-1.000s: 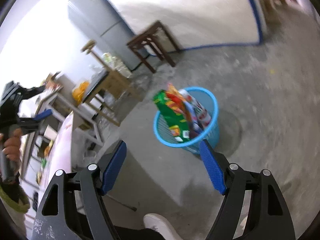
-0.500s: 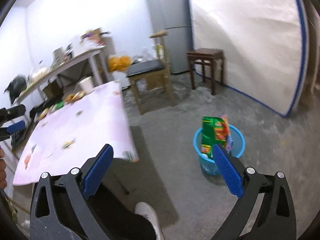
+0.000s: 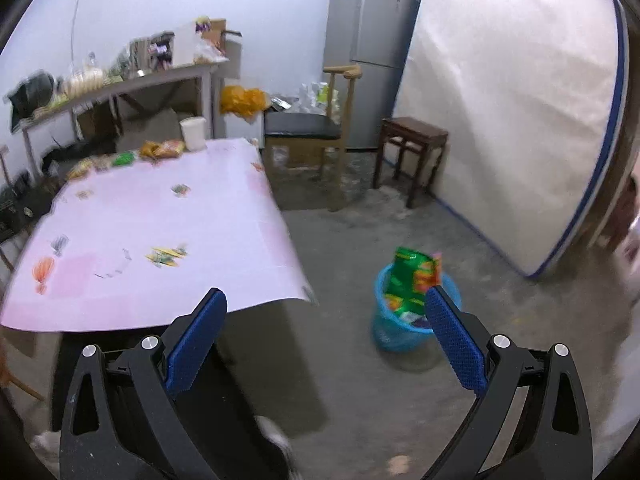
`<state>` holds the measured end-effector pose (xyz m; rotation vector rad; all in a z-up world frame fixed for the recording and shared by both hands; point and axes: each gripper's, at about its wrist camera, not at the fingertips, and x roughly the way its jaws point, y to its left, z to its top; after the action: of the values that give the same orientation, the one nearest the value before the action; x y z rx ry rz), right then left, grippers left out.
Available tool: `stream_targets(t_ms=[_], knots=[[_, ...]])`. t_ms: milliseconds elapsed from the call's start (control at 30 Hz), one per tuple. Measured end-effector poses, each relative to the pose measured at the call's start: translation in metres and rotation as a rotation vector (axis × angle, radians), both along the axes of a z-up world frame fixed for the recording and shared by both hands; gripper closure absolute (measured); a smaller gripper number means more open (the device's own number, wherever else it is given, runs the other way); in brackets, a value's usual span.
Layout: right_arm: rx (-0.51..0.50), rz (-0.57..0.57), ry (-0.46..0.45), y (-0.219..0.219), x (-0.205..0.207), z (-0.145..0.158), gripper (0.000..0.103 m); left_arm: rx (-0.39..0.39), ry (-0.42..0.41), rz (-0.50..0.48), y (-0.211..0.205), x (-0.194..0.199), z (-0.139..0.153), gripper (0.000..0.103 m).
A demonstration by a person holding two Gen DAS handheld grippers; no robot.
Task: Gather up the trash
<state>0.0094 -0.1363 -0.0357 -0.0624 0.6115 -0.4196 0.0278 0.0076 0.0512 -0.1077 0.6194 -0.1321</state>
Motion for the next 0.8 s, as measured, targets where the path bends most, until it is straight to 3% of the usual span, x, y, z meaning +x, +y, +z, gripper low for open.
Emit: stream_targets(t_ms=[300, 467, 633, 800], knots=[[0.109, -0.058, 0.070, -0.022, 0.006, -0.028, 0.008, 0.035, 0.140, 0.059, -0.018, 0.006, -0.036, 0.006], [0.088, -0.052, 0.090, -0.025, 0.009, -0.036, 0.008, 0.046, 0.227, 0.032, -0.039, 0.009, -0.051, 0.006], [0.009, -0.044, 0.106, -0.026, 0.010, -0.037, 0.008, 0.080, 0.240, 0.004, -0.059, 0.010, -0.056, 0.006], [0.028, -0.044, 0.120, -0.039, 0.008, -0.040, 0.008, 0.094, 0.252, -0.004, -0.075, 0.013, -0.056, 0.006]])
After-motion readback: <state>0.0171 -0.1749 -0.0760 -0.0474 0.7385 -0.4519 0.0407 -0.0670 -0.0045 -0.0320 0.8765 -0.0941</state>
